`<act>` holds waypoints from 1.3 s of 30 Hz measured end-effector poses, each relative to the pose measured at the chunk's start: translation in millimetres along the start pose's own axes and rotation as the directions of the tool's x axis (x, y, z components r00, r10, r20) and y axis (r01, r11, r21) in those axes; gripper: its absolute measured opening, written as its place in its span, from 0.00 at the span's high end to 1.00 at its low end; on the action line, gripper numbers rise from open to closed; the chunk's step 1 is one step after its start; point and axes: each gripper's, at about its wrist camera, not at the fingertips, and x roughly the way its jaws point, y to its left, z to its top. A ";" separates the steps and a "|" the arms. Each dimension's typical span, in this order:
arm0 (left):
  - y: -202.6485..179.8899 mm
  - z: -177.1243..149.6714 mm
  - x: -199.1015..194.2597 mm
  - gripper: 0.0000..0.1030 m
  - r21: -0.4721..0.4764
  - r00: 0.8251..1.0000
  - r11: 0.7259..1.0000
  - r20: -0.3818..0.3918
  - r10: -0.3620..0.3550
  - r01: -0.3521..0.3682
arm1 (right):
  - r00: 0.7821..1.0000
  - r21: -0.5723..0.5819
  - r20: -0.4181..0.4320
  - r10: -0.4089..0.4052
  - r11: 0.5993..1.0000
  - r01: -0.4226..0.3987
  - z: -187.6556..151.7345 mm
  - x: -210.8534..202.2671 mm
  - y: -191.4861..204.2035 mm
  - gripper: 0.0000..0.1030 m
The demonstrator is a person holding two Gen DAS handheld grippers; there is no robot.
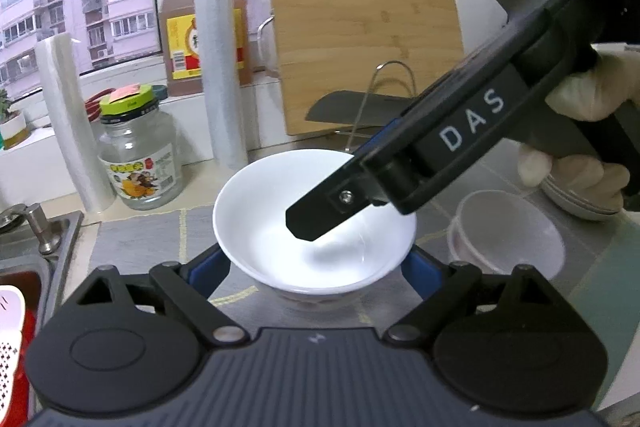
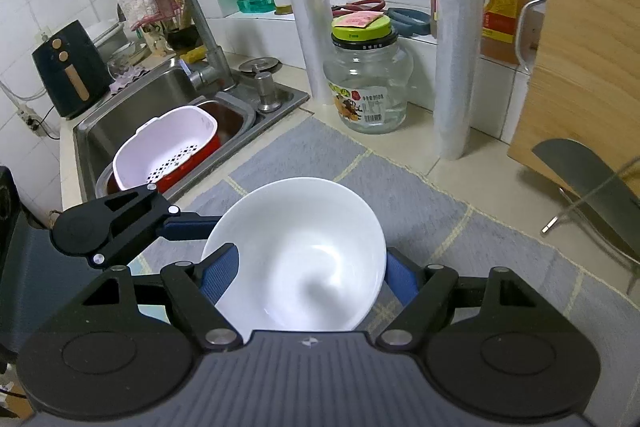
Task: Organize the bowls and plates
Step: 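Lift the white bowl and carry it over the nested bowls with the right tool, then lower the white bowl into the nested bowls and open the right tool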
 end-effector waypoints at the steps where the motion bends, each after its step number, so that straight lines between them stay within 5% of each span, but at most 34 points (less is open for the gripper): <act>1: -2.6 0.3 -1.5 0.11 -0.002 1.000 1.000 0.000 -0.006 0.006 | 1.000 -0.002 0.002 -0.001 1.000 0.001 -2.1 -3.3 0.1 0.19; 39: -101.9 23.3 17.9 0.11 0.117 0.973 0.966 -0.029 -0.228 0.230 | 0.984 0.175 0.048 -0.174 0.971 0.164 -87.4 -100.4 -51.3 0.19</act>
